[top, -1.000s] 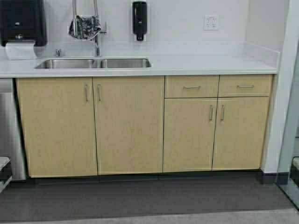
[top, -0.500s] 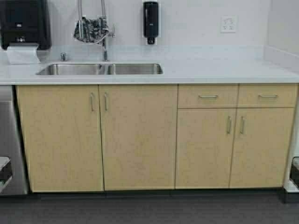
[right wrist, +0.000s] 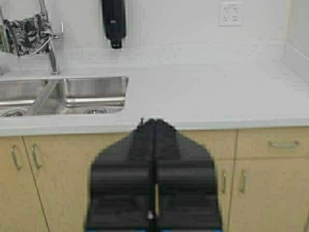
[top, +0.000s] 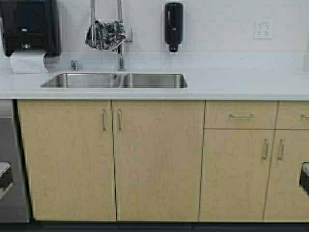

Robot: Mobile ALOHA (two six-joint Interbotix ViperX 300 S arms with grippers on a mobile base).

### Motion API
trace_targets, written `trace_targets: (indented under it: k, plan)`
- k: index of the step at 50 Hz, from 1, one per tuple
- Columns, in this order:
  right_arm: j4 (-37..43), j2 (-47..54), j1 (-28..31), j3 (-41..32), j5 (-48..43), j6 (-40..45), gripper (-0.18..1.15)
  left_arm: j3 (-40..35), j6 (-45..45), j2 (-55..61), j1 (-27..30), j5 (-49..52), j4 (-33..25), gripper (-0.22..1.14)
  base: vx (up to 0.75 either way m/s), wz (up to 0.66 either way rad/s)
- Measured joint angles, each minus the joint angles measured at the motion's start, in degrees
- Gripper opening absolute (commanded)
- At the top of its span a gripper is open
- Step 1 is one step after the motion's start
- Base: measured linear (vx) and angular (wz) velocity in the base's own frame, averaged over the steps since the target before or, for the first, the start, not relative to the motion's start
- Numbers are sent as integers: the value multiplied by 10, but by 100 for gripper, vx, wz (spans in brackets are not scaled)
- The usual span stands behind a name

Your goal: Get the cloth and wipe up the spill under the wine glass

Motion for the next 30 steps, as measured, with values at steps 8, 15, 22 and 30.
trace_targets:
  k: [8, 15, 22, 30]
  plan:
    - [-8, -9, 7, 0, 0, 0, 6, 2, -1, -10, 1, 0, 1, 2, 45, 7]
    - [-16, -25, 8, 4, 0, 0, 6, 7, -5, -11, 1, 1, 1, 2, 43, 12]
    - [-16, -32, 7, 5, 0, 0, 6, 10, -6, -12, 1, 0, 0, 2, 41, 15]
    - [-16, -32, 7, 5, -5, 0, 6, 11, -7, -12, 1, 1, 0, 2, 39, 18]
